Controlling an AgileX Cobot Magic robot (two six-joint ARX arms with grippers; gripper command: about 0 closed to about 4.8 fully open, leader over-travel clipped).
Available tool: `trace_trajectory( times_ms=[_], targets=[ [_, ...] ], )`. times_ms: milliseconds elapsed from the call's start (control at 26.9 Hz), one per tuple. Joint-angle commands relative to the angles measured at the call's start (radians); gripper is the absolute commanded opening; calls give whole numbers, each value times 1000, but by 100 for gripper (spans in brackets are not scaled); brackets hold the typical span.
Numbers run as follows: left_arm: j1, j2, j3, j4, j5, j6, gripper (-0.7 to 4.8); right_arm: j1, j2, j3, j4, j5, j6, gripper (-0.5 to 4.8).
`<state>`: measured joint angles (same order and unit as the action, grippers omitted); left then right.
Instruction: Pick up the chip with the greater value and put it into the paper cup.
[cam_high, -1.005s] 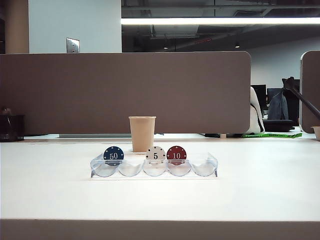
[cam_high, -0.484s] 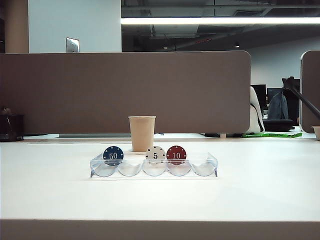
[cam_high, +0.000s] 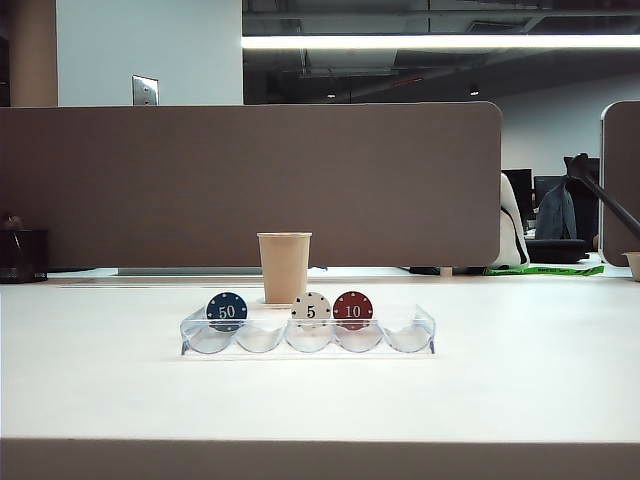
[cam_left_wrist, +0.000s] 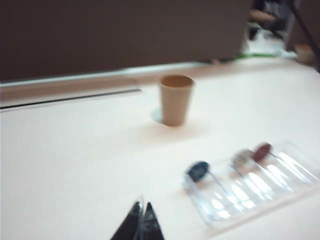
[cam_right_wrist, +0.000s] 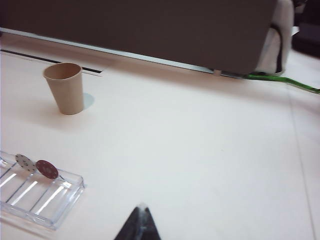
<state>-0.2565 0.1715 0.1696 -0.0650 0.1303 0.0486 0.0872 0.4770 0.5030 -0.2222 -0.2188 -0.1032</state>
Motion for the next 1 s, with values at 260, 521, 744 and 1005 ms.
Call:
trace_trajectory(
  times_ms=[260,521,744,1005],
  targets=[
    [-190,421,224,13,-14,129,-6,119,341,215,-148,-15,-91,-5],
    [-209,647,342,29,-47,135,-5,262,484,218,-61,41,-83,-5],
    [-205,673,342,27,-48,136,-5,373,504,217,59,-30,-73,-5],
    [-204,674,342,58,-48,140,-5,443,548,217,132,-35,-42,-5]
  ],
)
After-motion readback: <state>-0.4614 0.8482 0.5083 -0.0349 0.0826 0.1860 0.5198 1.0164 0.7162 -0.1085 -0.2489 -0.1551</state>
